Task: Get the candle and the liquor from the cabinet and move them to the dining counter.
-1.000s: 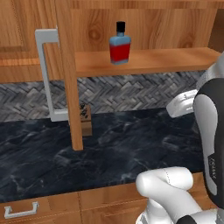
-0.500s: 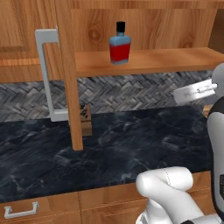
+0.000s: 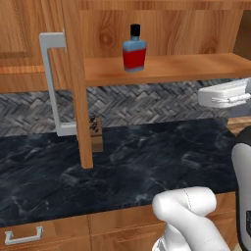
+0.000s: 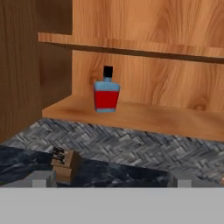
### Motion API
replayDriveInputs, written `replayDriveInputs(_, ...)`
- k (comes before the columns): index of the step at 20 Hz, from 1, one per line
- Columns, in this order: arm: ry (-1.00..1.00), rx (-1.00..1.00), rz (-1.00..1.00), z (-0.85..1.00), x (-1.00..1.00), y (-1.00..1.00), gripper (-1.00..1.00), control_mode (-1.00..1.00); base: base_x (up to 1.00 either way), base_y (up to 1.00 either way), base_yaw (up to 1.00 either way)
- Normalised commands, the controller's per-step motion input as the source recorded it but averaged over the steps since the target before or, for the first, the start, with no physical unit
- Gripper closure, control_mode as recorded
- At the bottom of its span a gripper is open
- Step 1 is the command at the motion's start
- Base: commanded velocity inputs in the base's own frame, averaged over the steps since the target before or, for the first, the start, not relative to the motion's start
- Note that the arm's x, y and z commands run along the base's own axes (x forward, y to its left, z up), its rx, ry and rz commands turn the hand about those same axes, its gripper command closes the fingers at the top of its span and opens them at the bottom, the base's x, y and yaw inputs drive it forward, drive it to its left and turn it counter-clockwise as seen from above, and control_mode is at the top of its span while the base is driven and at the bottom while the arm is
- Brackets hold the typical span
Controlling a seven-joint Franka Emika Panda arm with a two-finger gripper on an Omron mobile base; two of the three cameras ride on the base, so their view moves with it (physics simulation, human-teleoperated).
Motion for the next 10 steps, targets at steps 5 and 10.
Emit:
replayDriveInputs(5,-0.09,0.14,0.0,0.16,0.0,0.01,-1.0,-1.0,0.0,0.0,0.0)
replayDriveInputs(10,-0.12,0.08,0.0,0.29,0.0,0.14,-1.0,-1.0,0.0,0.0,0.0)
